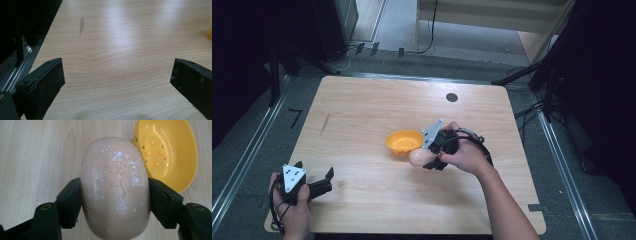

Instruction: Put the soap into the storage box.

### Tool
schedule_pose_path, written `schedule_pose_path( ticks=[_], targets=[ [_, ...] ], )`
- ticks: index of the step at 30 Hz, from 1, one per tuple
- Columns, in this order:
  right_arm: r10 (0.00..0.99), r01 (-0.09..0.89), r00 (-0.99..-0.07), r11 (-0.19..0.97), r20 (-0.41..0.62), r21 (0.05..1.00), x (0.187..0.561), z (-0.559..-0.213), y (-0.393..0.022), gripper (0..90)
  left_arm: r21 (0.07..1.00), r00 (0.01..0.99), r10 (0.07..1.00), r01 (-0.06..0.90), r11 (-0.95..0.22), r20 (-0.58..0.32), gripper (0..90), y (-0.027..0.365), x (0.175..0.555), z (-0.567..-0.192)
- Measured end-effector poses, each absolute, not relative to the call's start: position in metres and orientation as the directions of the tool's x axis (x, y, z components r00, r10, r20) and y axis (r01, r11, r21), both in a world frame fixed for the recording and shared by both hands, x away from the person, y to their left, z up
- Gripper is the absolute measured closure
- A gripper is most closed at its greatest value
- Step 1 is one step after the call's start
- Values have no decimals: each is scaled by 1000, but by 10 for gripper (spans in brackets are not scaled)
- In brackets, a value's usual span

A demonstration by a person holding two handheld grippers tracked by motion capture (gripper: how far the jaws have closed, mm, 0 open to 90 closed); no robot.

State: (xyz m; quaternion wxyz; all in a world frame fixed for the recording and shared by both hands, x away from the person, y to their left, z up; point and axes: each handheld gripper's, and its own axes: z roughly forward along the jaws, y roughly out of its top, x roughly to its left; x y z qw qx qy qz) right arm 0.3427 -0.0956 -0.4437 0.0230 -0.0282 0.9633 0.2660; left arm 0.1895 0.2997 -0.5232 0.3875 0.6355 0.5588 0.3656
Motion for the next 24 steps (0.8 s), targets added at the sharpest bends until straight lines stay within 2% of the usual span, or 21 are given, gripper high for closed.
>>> schedule_pose_path(
  ticks=[24],
  targets=[
    [-23,-51,-998,857,-60,513,378,-437,-68,332,900,114,993,430,-72,25,0,301,189,-523]
  ],
)
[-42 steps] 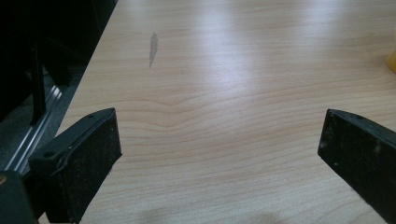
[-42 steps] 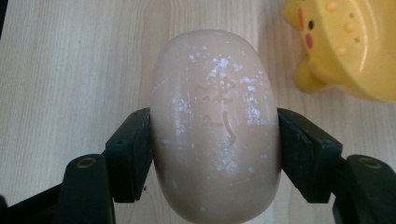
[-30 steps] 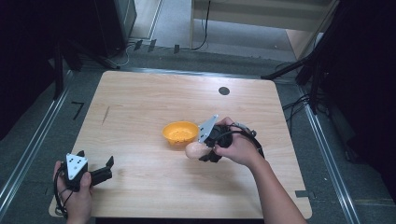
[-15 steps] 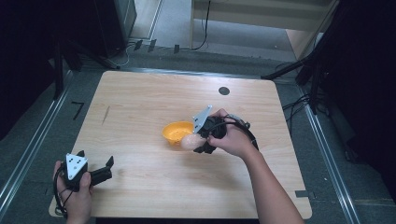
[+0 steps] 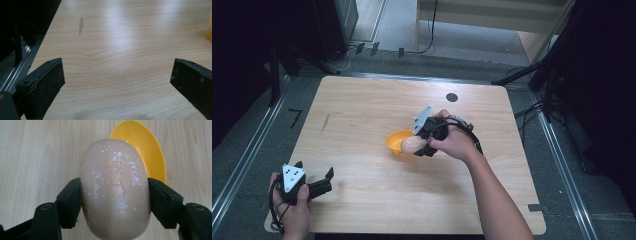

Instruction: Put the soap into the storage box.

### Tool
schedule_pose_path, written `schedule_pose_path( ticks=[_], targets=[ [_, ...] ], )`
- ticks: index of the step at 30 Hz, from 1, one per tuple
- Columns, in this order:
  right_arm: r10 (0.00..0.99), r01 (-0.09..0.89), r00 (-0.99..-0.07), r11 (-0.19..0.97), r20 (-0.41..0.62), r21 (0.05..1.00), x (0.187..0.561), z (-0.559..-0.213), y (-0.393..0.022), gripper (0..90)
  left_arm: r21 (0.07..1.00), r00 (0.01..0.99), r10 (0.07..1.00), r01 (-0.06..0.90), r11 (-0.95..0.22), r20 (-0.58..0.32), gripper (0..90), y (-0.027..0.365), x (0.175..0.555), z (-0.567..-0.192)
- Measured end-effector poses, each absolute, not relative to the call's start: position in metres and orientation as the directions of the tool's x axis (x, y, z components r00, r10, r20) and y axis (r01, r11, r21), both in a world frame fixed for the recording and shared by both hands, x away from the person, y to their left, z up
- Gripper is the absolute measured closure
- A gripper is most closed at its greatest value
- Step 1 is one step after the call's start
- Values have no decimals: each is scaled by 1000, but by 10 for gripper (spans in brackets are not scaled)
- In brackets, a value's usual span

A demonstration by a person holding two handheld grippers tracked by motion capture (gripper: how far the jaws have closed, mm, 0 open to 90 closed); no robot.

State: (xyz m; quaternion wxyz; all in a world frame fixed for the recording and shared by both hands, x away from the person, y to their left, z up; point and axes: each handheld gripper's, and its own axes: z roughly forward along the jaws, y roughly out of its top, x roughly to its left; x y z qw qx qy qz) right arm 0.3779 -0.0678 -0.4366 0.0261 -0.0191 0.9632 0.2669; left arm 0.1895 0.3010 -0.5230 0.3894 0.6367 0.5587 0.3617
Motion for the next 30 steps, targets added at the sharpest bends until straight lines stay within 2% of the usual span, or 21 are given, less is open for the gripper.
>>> schedule_pose_path(
  ticks=[15,30],
  targets=[
    [9,-8,-1000,861,-30,508,403,-444,-50,332,902,114,993,428,-60,12,0,302,189,-523],
    [-1,-12,-1000,880,-23,476,411,-453,-31,333,903,118,993,425,-55,5,0,303,189,-523]
  ],
)
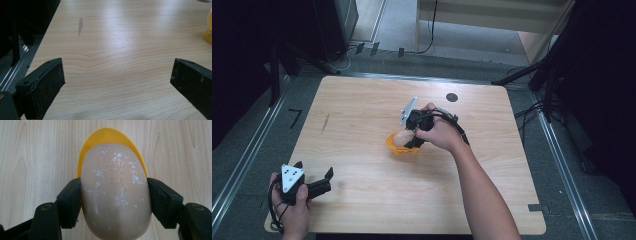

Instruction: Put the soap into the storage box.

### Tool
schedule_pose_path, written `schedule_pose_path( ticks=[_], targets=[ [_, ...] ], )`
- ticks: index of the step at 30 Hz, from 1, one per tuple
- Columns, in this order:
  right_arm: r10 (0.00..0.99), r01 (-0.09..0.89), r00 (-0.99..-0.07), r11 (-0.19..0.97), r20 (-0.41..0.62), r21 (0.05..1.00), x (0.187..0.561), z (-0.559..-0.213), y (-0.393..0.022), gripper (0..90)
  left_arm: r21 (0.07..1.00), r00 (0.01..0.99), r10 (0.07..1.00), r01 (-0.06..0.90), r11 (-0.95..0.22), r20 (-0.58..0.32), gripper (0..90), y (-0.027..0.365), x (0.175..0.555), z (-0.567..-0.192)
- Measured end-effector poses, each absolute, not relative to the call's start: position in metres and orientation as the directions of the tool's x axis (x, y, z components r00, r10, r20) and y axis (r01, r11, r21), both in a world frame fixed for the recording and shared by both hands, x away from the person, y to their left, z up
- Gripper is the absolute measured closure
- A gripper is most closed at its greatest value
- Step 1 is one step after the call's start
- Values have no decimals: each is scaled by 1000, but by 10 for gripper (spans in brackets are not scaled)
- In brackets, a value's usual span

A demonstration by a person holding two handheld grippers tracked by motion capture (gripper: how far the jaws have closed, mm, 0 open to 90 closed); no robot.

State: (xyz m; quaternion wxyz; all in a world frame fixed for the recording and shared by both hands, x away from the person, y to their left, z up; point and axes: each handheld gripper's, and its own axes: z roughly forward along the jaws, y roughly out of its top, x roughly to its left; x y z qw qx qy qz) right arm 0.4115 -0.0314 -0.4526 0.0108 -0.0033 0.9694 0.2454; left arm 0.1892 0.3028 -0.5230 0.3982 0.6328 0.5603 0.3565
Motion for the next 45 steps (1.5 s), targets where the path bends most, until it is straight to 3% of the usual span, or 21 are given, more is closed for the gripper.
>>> schedule_pose_path(
  ticks=[7,10,25,29,34,36,45],
  targets=[
    [-2,-10,-1000,883,-18,469,412,-457,-28,330,904,119,993,424,-55,4,0,303,189,-523],
    [-13,-13,-1000,864,-4,503,411,-456,-30,208,903,118,993,426,-55,5,0,303,189,-523],
    [43,35,-999,830,-1,557,404,-454,-58,249,903,113,994,427,-56,8,0,302,190,-523],
    [50,46,-999,823,9,566,400,-453,-67,211,901,114,993,430,-57,8,0,302,190,-523],
    [50,47,-999,826,9,562,392,-451,-76,106,900,113,994,432,-56,7,0,303,190,-523],
    [59,48,-998,827,-2,560,388,-450,-80,17,900,115,993,432,-56,6,0,303,190,-523],
    [90,78,-996,824,6,561,380,-457,-95,0,900,112,994,433,-54,6,0,303,190,-523]
  ],
)
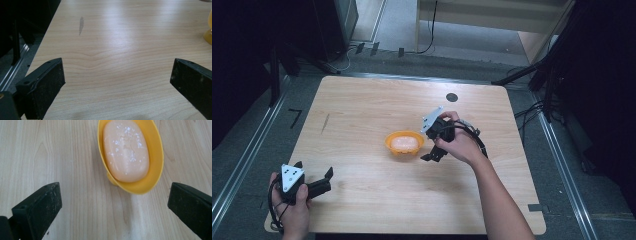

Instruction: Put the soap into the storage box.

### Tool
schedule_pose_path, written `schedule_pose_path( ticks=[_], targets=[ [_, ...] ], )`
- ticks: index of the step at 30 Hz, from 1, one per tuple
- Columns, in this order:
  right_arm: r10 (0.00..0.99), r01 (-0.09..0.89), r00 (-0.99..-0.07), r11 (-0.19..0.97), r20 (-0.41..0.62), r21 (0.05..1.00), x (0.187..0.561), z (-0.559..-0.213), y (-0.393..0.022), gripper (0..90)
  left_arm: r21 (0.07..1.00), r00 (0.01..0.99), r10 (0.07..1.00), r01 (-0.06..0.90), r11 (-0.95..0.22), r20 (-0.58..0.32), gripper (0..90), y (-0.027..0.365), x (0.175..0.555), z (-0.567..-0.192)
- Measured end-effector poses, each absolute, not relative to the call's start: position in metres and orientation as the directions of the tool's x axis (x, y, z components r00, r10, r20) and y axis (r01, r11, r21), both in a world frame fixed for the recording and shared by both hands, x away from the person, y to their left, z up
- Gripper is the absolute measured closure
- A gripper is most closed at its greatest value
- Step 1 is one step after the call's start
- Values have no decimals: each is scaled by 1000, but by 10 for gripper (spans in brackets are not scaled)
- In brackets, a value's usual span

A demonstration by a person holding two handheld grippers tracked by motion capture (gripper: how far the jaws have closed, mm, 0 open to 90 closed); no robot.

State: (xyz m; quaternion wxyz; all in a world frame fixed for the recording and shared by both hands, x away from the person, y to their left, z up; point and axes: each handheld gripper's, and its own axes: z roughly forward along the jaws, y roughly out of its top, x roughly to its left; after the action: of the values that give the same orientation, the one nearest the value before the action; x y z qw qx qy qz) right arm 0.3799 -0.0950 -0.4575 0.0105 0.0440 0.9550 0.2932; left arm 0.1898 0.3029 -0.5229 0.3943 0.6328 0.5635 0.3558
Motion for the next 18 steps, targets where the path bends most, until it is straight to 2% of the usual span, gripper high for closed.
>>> schedule_pose_path(
  ticks=[18],
  targets=[
    [194,168,-981,788,21,593,365,-470,-132,0,900,111,994,433,-57,9,0,303,190,-523]
  ],
)
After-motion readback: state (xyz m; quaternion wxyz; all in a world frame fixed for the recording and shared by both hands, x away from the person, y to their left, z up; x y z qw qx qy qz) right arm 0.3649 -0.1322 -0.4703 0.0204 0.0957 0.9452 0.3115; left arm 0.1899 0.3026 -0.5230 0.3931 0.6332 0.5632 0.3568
